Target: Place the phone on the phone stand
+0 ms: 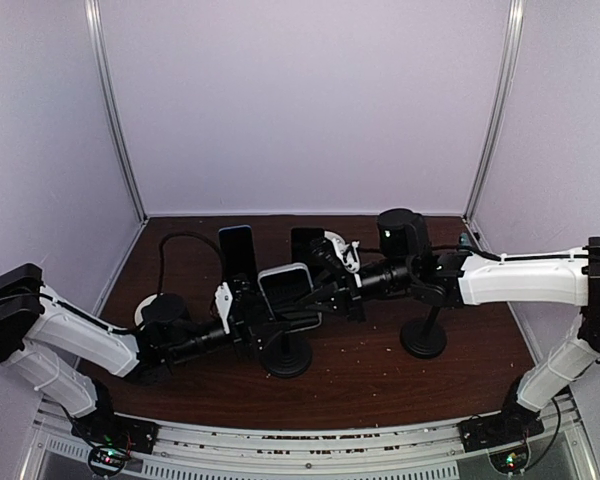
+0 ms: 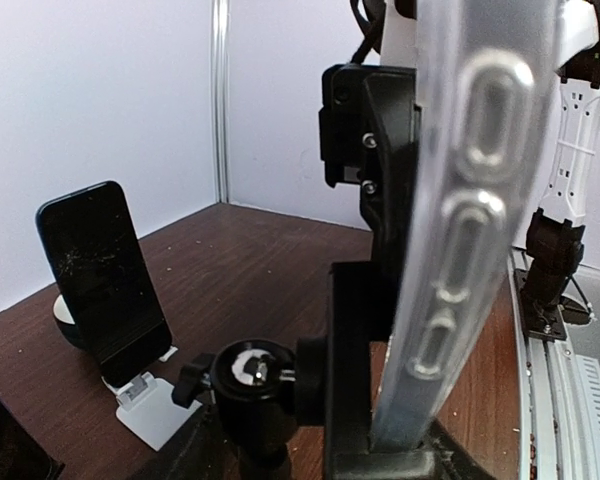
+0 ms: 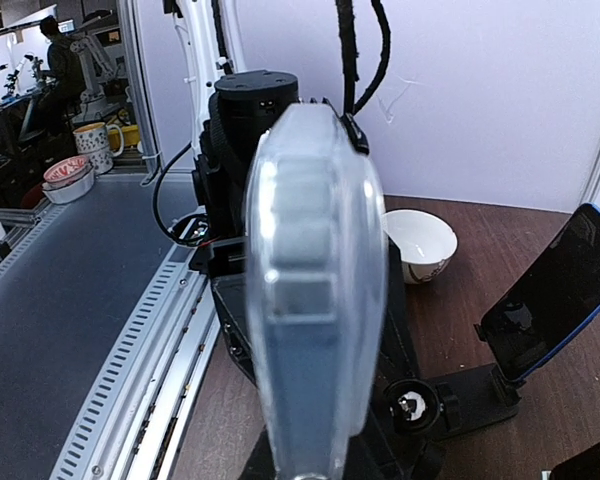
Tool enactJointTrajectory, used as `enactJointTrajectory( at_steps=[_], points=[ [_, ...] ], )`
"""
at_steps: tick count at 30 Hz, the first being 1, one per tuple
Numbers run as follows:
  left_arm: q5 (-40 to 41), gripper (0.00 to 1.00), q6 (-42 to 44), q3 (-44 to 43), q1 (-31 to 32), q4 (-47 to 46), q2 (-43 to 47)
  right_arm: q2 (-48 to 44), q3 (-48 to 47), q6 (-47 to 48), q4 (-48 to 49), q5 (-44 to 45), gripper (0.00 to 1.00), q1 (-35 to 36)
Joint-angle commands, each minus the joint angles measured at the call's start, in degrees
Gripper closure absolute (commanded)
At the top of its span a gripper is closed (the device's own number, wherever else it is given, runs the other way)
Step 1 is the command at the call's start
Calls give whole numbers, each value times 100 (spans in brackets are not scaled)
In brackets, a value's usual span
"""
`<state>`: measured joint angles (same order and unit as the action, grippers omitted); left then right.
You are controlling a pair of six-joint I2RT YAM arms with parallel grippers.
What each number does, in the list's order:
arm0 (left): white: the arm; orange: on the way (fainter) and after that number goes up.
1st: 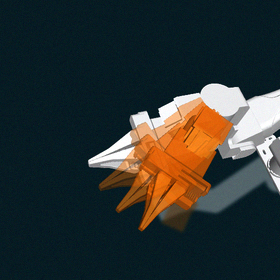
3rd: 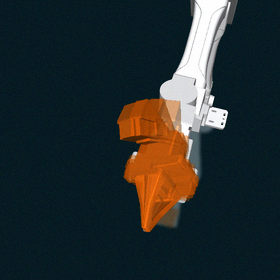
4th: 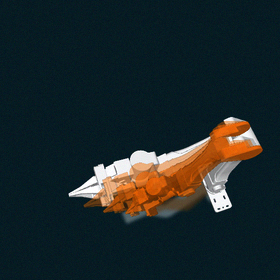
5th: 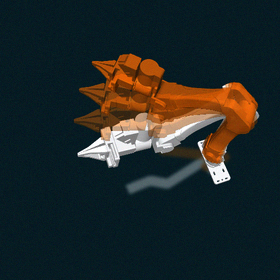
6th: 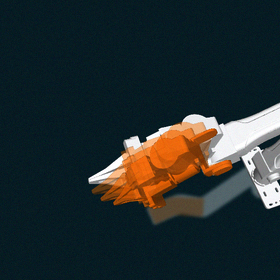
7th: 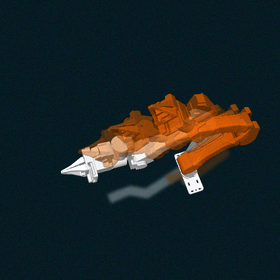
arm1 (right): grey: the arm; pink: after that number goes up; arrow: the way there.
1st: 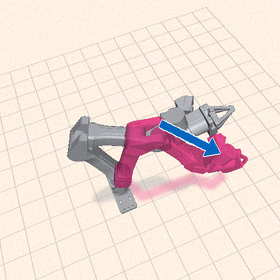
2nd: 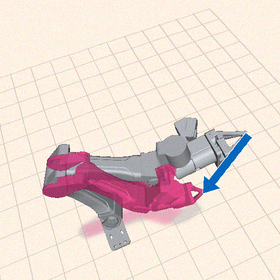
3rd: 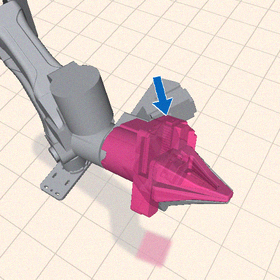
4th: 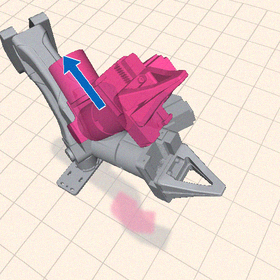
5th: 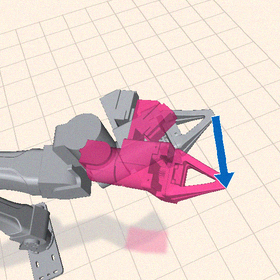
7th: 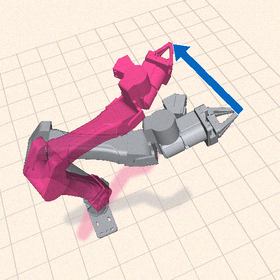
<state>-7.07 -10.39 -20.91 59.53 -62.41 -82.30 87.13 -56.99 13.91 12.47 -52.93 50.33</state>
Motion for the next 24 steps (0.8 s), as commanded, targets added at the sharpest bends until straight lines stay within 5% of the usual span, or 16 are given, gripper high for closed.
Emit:
enactJointTrajectory(
  at_steps=[1,8,13,16,19,24],
  points=[
    [-726,46,-2,-238,147,-100,204,140,-7,20,407,46,100,29],
    [-1155,39,401,-778,156,793,378,135,-57,463,-133,134,100,39],
    [-1291,68,561,-976,156,1121,486,-28,160,365,200,260,100,39],
    [-1513,71,626,-1035,156,1184,479,-56,188,365,224,272,100,42],
    [-1691,39,768,-1200,156,1479,480,-47,173,452,133,289,100,35],
    [-1372,29,1152,-1174,-33,1926,968,-91,154,491,66,208,100,-17]
  ],
)
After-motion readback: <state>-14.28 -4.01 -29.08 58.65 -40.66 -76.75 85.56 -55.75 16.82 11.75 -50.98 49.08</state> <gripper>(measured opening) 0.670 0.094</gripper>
